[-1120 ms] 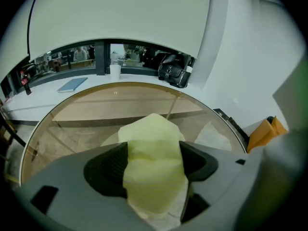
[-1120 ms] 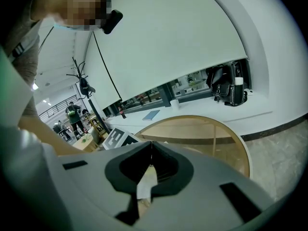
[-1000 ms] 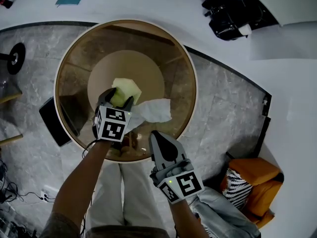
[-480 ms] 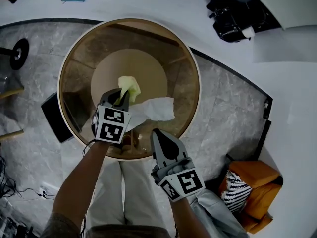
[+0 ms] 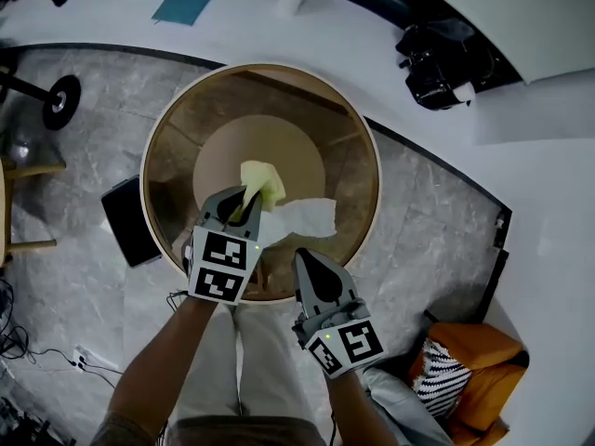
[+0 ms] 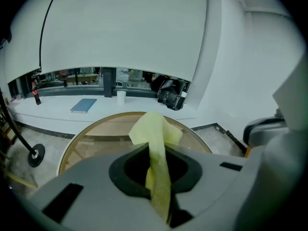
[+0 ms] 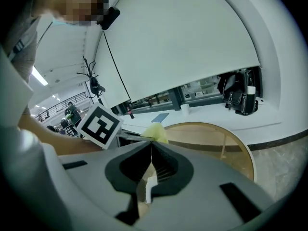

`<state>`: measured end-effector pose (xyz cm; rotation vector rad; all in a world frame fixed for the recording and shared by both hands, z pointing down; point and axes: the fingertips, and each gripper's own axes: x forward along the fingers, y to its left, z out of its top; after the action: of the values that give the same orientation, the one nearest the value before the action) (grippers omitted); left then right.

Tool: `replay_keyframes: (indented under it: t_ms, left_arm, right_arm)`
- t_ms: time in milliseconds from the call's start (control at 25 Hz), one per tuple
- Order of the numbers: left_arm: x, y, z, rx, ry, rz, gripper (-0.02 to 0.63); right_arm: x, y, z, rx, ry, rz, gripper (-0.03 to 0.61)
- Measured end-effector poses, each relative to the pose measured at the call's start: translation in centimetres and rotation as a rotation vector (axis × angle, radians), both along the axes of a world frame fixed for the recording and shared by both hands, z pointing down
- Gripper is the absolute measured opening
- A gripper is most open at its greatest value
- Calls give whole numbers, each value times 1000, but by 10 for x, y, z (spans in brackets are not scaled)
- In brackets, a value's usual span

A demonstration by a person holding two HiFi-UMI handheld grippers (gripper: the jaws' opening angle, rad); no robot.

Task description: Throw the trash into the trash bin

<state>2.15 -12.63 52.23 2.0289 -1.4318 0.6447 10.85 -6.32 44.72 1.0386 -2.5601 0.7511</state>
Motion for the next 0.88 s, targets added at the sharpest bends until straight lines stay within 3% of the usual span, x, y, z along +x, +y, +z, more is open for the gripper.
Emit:
replay_keyframes:
  t_ms: [400,640,880]
  left_arm:
    - [-36,23,-31,38,17,-93,51]
    - [-100,52,-34,38,3,-220,51]
    - [-183,105,-31,28,4,-425,51]
  right_arm:
    - [-38,4,-11,24,-4,-92,20]
    - [-97,20,-14,29,-15,-224,20]
    - [-171,50,-12,32,-32,-397,20]
